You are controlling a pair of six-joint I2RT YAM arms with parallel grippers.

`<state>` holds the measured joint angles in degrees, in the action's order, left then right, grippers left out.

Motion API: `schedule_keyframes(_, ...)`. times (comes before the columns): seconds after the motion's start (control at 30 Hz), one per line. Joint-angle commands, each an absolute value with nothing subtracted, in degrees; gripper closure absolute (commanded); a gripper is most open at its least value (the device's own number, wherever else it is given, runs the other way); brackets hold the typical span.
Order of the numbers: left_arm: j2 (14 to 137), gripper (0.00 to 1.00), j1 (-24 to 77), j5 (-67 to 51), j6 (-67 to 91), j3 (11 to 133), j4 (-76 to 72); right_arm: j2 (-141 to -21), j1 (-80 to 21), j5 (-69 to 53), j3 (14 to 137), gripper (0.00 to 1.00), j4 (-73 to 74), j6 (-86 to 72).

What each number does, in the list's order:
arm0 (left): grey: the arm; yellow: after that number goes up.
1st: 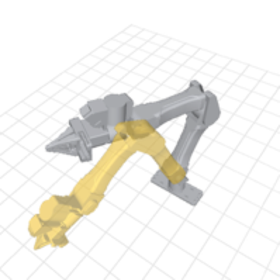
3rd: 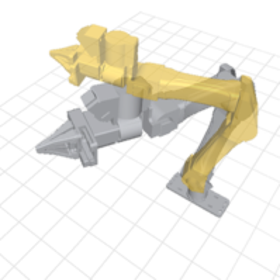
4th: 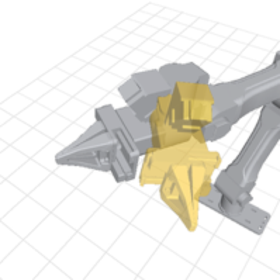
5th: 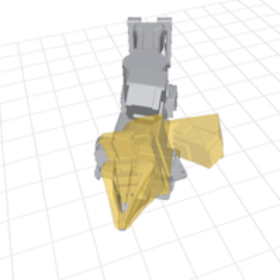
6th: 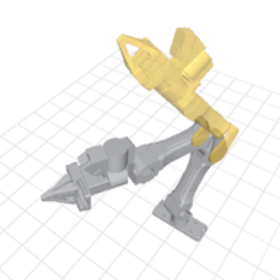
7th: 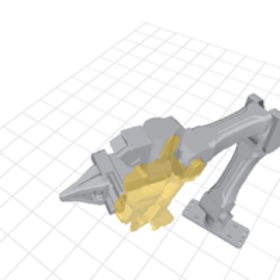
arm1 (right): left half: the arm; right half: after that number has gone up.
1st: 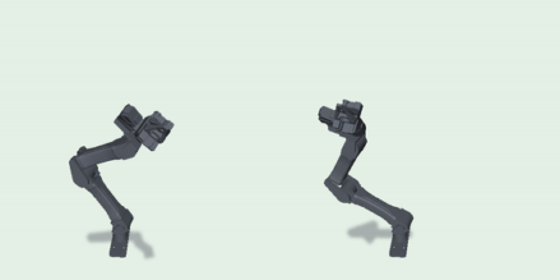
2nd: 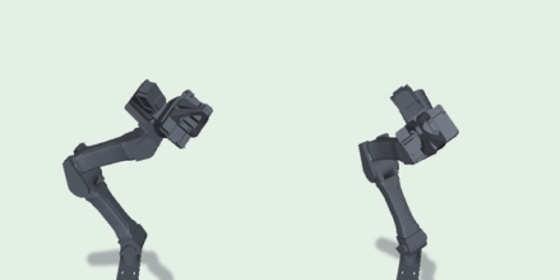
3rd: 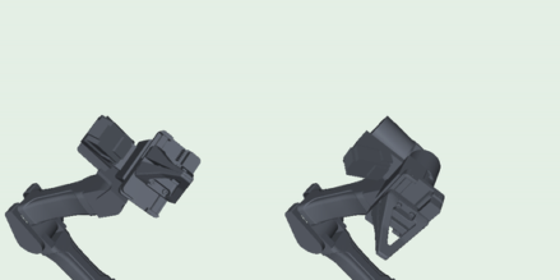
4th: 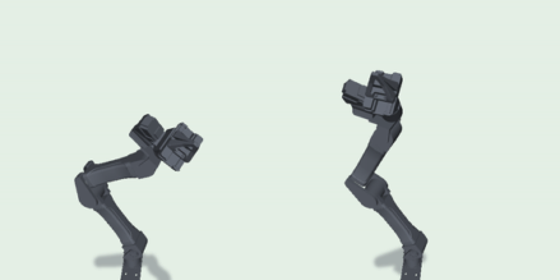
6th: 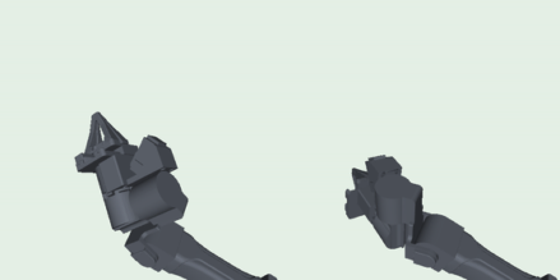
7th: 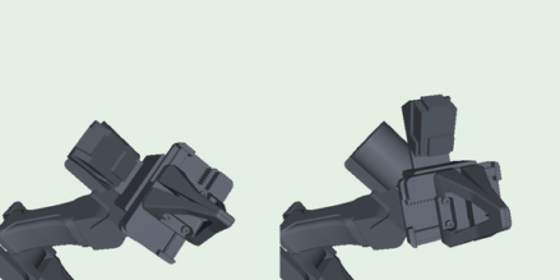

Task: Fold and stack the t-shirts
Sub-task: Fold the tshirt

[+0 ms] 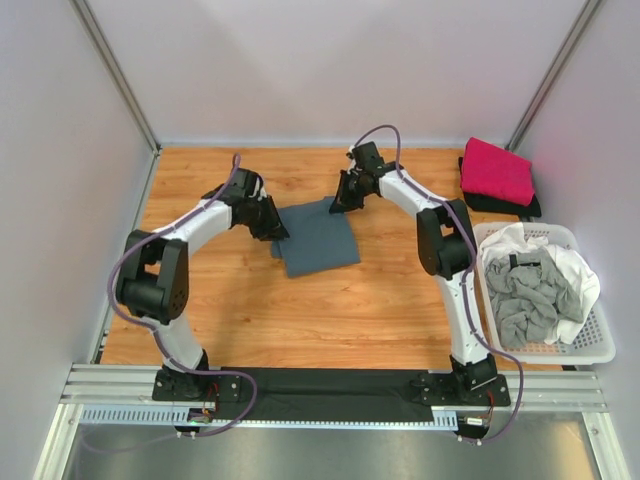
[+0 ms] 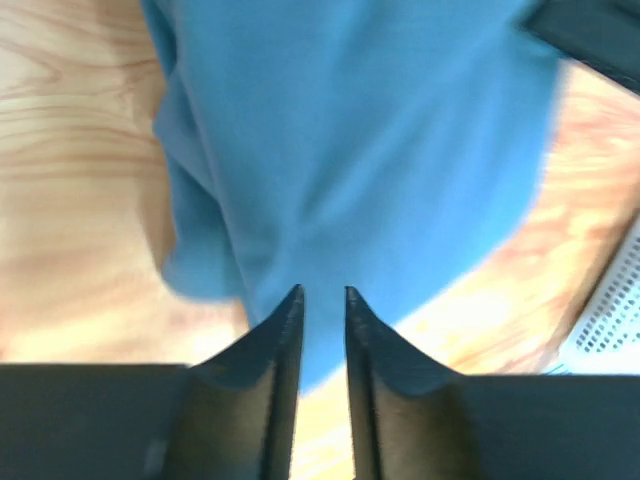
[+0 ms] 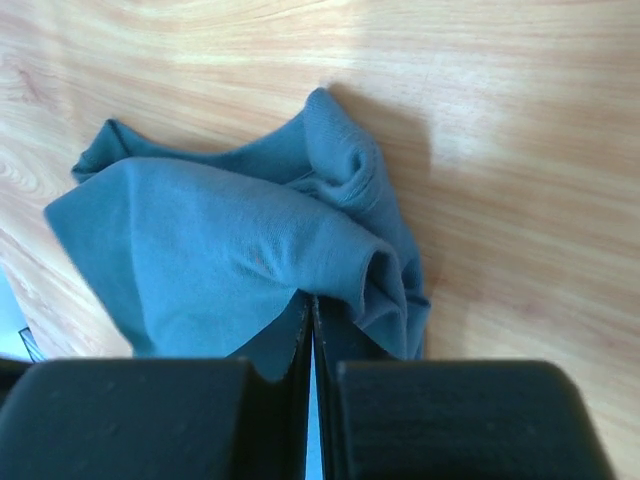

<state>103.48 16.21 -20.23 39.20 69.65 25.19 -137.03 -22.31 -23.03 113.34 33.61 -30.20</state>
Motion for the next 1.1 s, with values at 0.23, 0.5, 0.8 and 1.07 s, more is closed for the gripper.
schedule_keyframes(0.23, 85.8, 0.59, 14.6, -14.5, 38.9, 58.1, 25.6, -121.5, -24.6, -22.9, 115.0, 0.58, 40.2, -23.0)
schedule_keyframes(0.5, 87.6, 0.39, 11.9, -15.8, 42.6, 47.6, 8.9, -117.2, -35.8, -13.6, 109.6, 0.40, 45.3, -16.6)
schedule_keyframes(0.8, 94.3, 0.60, 10.6, -15.6, 43.0, 47.3, 0.4, -121.4, -46.9, -3.2, 110.0, 0.39, 47.9, -14.3)
schedule_keyframes(1.07, 96.5, 0.54, 8.8, -18.0, 43.2, 44.0, -7.4, -125.0, -49.4, 2.8, 110.4, 0.39, 47.4, -16.8)
